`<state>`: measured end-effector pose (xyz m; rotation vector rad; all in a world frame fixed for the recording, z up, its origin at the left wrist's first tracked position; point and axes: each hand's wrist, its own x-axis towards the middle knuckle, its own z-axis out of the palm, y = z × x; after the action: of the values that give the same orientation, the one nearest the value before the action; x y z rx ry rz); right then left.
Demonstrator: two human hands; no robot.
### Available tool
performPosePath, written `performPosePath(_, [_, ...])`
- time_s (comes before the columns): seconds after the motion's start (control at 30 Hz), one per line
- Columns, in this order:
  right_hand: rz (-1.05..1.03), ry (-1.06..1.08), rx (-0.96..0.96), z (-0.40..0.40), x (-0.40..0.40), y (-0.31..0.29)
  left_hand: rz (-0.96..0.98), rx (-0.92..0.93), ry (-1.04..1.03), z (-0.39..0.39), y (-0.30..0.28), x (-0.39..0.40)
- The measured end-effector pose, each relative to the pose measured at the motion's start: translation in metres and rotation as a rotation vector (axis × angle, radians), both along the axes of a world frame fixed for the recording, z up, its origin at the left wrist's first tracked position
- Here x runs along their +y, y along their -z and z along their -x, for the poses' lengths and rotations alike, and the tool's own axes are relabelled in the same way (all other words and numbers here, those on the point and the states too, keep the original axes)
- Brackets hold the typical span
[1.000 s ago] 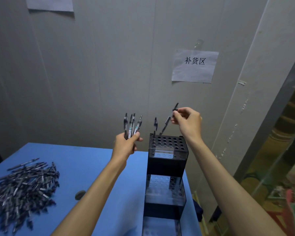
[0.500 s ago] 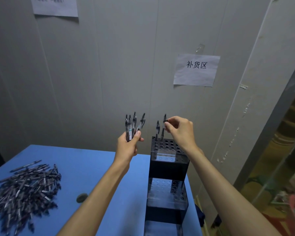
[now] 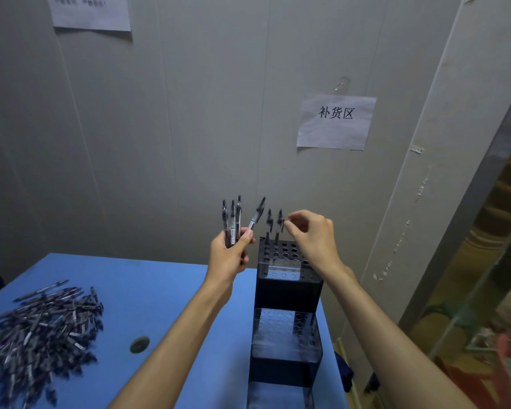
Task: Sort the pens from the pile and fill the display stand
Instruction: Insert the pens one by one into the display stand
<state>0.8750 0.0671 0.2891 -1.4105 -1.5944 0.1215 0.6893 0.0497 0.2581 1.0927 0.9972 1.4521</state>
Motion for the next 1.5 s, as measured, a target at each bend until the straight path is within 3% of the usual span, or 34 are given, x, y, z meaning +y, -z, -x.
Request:
performPosePath(0.13, [-0.072, -0.001, 0.005, -0.003, -0.009, -0.009, 0.005, 0.012, 0.014, -0.008, -0.004, -0.001])
performPosePath(0.33, [0.051, -0.185, 0.124, 0.002, -0.013, -0.018, -0.001, 0.042, 0.072, -0.019, -0.01, -0.003])
performPosePath(0.6, [0.174, -0.375, 0.681, 0.001, -0.009, -0.022, -0.008, 0.051, 0.081, -0.022, -0.013, -0.002])
performPosePath(0.7, [0.143, -0.345, 0.767, -0.004, -0.004, -0.022, 0.034, 0.097, 0.026, -0.017, -0.009, 0.001])
performPosePath(0.87, [0.058, -0.246, 0.65, -0.017, 0.003, -0.025, 0.084, 0.152, -0.031, -0.003, 0.001, 0.009])
performPosePath(1.1, [-0.055, -0.076, 0.336, -0.027, 0.009, -0.025, 0.069, 0.151, 0.034, 0.007, -0.001, 0.009])
performPosePath(1.5, [-0.033, -0.079, 0.165, -0.016, 0.013, -0.012, -0.026, 0.093, -0.048, 0.007, -0.002, 0.004])
